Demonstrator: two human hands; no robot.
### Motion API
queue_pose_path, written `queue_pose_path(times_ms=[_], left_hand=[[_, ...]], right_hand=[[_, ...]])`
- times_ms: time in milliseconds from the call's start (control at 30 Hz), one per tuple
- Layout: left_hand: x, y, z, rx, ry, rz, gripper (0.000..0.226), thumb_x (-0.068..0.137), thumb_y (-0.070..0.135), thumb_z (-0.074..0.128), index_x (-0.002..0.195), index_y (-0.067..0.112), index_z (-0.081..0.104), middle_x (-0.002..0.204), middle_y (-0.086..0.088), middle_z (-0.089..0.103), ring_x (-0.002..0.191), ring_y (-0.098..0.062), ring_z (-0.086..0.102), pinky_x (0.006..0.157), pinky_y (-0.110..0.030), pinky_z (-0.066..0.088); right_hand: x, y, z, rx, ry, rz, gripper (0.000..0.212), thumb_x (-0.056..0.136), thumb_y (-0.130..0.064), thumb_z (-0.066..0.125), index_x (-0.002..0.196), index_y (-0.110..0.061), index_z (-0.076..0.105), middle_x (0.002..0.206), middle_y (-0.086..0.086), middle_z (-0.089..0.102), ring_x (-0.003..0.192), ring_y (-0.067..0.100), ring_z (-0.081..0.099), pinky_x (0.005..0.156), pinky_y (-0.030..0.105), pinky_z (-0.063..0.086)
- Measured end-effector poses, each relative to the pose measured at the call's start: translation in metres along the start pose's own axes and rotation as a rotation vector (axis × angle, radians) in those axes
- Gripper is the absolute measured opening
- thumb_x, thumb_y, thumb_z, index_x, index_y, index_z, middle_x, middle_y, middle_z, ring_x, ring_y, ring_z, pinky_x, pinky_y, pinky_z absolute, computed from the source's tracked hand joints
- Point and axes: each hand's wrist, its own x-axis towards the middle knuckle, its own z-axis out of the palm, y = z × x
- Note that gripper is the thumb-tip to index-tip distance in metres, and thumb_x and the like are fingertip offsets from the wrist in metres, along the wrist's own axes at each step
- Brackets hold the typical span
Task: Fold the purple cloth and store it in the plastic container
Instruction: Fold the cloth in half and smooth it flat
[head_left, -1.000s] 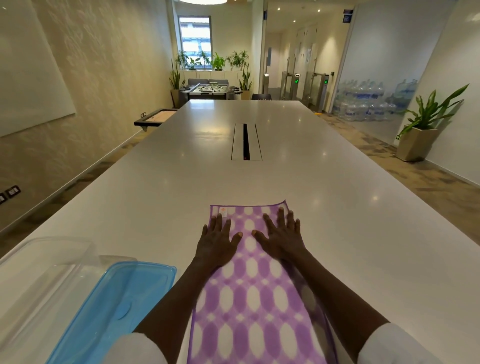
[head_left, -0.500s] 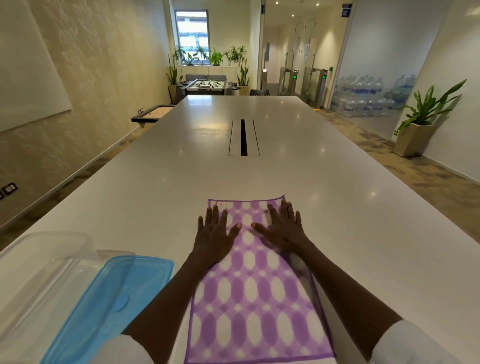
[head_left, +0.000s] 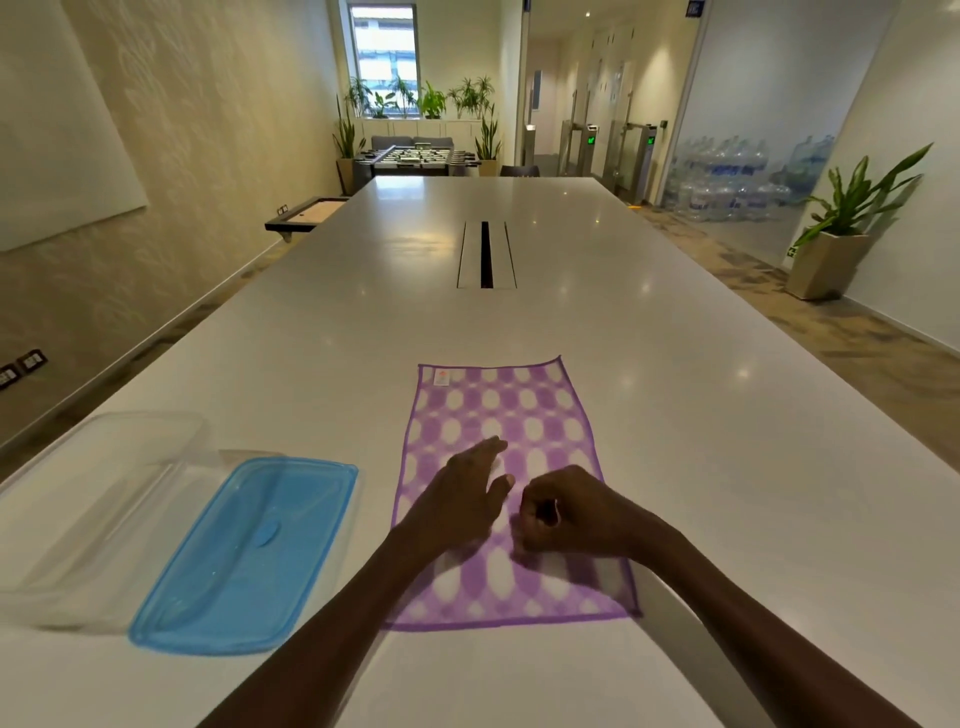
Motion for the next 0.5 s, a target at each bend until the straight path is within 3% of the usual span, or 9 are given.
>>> queue_pose_path(times_ms=[100, 167, 300, 400, 500], left_hand=[[-0.011, 0.009, 0.001, -0.032, 0.017, 0.009, 0.047, 0.096, 0.030, 0.053, 0.141, 0.018, 0.046, 0.149, -0.003, 0.047, 0.134, -0.018, 0.048, 0.110, -0.030, 0.039], [-0.017, 0.015, 0.003, -0.064, 0.016, 0.004, 0.044, 0.096, 0.027, 0.055, 0.138, 0.017, 0.048, 0.145, -0.003, 0.051, 0.128, -0.016, 0.054, 0.100, -0.021, 0.040], [-0.028, 0.024, 0.003, -0.052, 0.004, 0.015, 0.040, 0.096, 0.027, 0.054, 0.134, 0.014, 0.052, 0.139, -0.004, 0.057, 0.124, -0.017, 0.057, 0.095, -0.018, 0.039], [-0.035, 0.027, 0.001, -0.043, -0.008, 0.054, 0.036, 0.096, 0.026, 0.052, 0.129, 0.011, 0.057, 0.131, -0.007, 0.063, 0.117, -0.020, 0.061, 0.100, -0.028, 0.047], [-0.042, 0.028, 0.000, -0.061, -0.029, 0.080, 0.028, 0.097, 0.022, 0.049, 0.116, 0.007, 0.063, 0.115, -0.010, 0.069, 0.103, -0.024, 0.066, 0.088, -0.031, 0.051]], right_hand=[[-0.019, -0.014, 0.000, -0.029, -0.168, 0.017, 0.026, 0.071, -0.037, 0.082, 0.075, -0.017, 0.067, 0.075, 0.000, 0.069, 0.068, 0.015, 0.060, 0.059, 0.016, 0.043], [-0.027, -0.021, 0.000, -0.066, -0.251, 0.030, 0.031, 0.067, -0.046, 0.083, 0.078, -0.023, 0.067, 0.079, -0.007, 0.068, 0.074, 0.010, 0.060, 0.061, 0.011, 0.041], [-0.037, -0.030, 0.009, -0.207, -0.283, 0.020, 0.019, 0.070, -0.036, 0.081, 0.078, -0.025, 0.067, 0.084, -0.005, 0.068, 0.079, 0.014, 0.061, 0.067, 0.020, 0.046], [-0.040, -0.032, 0.013, -0.260, -0.227, 0.024, 0.013, 0.073, -0.031, 0.077, 0.078, -0.023, 0.069, 0.085, -0.004, 0.069, 0.078, 0.013, 0.058, 0.066, 0.019, 0.043], [-0.041, -0.036, 0.017, -0.352, -0.219, -0.015, 0.009, 0.077, -0.028, 0.072, 0.081, -0.022, 0.068, 0.083, -0.007, 0.058, 0.079, 0.013, 0.051, 0.072, 0.027, 0.046]])
